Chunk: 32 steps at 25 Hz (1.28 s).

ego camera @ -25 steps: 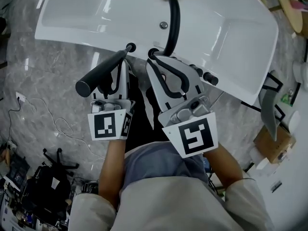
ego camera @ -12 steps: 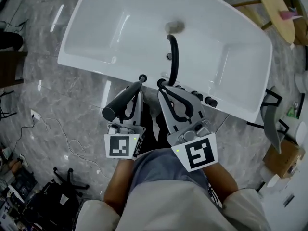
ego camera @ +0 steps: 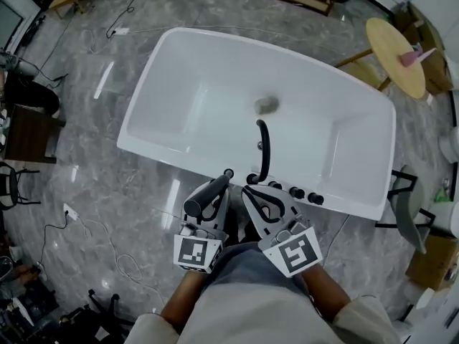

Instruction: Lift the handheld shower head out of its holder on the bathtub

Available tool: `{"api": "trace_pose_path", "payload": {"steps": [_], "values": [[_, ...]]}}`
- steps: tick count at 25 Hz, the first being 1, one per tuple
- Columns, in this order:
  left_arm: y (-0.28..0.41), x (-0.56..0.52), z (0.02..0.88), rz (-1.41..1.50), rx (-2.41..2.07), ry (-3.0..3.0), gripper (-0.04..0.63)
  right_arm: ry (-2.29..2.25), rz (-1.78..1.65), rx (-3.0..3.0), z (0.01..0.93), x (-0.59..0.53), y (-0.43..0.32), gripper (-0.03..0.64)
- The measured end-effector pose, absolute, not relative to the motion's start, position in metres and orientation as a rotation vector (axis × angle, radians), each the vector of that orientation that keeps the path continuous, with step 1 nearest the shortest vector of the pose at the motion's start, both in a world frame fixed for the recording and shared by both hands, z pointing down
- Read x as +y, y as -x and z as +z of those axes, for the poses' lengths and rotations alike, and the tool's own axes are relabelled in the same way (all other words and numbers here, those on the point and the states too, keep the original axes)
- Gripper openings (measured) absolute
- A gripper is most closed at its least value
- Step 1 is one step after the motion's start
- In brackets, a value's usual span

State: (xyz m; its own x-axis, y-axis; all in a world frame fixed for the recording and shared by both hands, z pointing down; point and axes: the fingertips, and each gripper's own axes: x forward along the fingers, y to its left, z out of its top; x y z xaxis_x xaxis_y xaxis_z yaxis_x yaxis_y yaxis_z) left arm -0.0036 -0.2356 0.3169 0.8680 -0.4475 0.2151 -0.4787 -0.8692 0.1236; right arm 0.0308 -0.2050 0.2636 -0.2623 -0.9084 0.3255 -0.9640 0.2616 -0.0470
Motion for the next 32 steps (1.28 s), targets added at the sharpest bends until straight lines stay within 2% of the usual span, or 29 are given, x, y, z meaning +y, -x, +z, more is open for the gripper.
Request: {"api": "trace_pose_path", "payload": {"steps": [5,15,32], "values": [[0.018,-0.239,0.297,0.256,-0.635,-2.850,0.124,-1.632,0.397,-2.422,0.235,-0.202,-0.020,0.020],[0.015,-0.256,0.266,0.261,-0.474,-2.831,0.124,-1.557,0.289,-2.460,0.203,-0.214,-0.024,0.020],[0.012,-0.257,0.270,0.300,-0.345,-2.785,0.124,-1.615,0.291,-2.389,0.217,-0.231,-0.035,0.019]]}}
